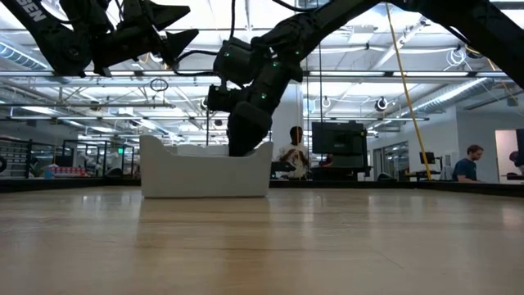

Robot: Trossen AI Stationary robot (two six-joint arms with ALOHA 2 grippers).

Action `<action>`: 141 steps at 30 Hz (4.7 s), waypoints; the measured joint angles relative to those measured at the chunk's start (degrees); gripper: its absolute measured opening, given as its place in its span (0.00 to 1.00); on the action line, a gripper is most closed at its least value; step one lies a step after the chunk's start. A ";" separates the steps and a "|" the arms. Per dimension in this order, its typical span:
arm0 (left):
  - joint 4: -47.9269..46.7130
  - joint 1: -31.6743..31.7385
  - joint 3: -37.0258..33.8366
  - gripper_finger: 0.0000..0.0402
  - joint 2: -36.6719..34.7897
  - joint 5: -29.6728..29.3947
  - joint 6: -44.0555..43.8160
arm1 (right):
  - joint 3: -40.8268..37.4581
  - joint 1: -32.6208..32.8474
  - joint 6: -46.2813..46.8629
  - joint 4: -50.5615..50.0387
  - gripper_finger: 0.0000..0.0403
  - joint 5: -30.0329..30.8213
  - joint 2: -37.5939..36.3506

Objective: Pick and place pill bottles into a basket
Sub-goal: Adjust the white pill bottle in the gray bin

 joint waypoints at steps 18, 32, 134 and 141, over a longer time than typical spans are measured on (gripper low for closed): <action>0.00 0.00 0.00 0.87 0.00 0.37 -0.01 | 9.64 -0.04 -1.80 -6.93 0.39 3.18 -0.06; -0.17 0.20 0.00 0.88 -0.01 0.62 -0.01 | 10.87 -0.93 -0.87 -2.88 0.39 5.70 -12.16; -36.32 -17.31 15.85 0.71 0.44 -15.85 29.68 | -31.34 -6.78 10.72 69.94 0.39 -9.54 -29.03; -36.26 -17.27 15.82 0.38 0.43 -14.41 31.73 | -31.32 -6.84 10.68 70.01 0.39 -9.33 -29.03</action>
